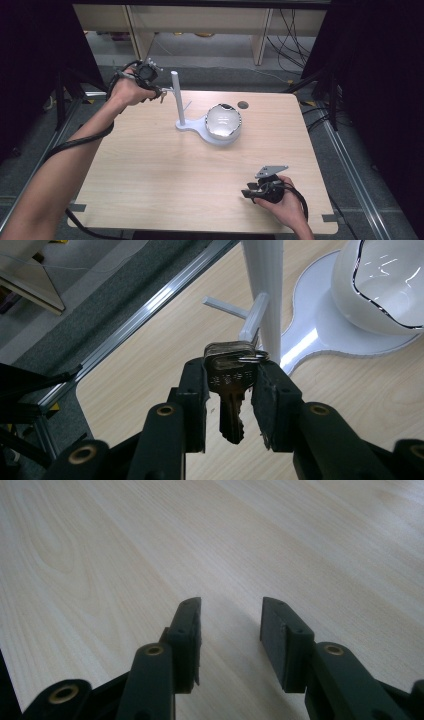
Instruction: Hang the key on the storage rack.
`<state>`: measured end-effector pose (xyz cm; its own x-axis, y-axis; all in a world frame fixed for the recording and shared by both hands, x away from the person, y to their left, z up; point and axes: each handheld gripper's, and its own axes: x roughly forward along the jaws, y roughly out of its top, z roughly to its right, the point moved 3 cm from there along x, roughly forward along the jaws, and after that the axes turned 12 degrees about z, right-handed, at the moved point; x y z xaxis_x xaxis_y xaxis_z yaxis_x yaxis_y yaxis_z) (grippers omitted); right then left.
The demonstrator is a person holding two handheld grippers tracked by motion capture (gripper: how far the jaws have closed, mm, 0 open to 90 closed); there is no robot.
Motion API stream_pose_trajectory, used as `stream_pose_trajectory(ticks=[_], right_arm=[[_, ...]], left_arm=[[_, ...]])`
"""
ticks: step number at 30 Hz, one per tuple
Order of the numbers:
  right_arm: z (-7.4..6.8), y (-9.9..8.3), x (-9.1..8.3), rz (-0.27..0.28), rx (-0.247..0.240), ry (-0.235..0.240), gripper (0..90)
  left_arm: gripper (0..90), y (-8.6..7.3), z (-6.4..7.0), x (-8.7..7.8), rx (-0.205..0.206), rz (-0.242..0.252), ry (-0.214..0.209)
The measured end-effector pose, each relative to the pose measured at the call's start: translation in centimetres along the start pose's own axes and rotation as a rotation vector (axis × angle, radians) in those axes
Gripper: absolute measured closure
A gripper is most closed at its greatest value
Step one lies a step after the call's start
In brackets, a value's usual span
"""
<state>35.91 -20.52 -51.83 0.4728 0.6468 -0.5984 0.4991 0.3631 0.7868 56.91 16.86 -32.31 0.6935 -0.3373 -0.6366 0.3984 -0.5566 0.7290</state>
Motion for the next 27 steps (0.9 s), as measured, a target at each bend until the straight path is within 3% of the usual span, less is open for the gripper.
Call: stream_pose_trajectory(ticks=[4, 7, 12, 16, 19, 23, 27], right_arm=[[0.1, 0.0, -0.1, -0.015, -0.013, 0.009, 61.1], [0.0, -0.1, 0.0, -0.013, 0.013, -0.004, 61.1], [0.0, -0.1, -0.1, -0.013, 0.013, -0.003, 61.0], [0.1, -0.1, 0.0, -0.007, 0.002, 0.003, 61.1], [0.0, -0.1, -0.2, -0.032, 0.018, -0.005, 61.1], [0.0, -0.1, -0.1, -0.023, 0.000, 0.005, 61.1], [-0.1, -0.1, -0.1, -0.037, 0.023, 0.006, 61.1]], left_arm=[[66.9, 0.3, 0.0, 0.0, 0.001, -0.006, -0.001], [66.9, 0.6, -0.1, 0.0, 0.009, -0.011, -0.004], [66.9, 0.9, -0.3, 0.1, 0.014, -0.029, -0.012], [66.9, 1.0, -0.4, 0.2, 0.000, -0.035, -0.020], [66.8, 1.1, -0.5, 0.2, 0.008, -0.056, -0.033], [66.8, 1.4, -0.6, 0.3, 0.018, -0.078, -0.043], [66.8, 1.8, -0.8, 0.5, 0.015, -0.095, -0.049]])
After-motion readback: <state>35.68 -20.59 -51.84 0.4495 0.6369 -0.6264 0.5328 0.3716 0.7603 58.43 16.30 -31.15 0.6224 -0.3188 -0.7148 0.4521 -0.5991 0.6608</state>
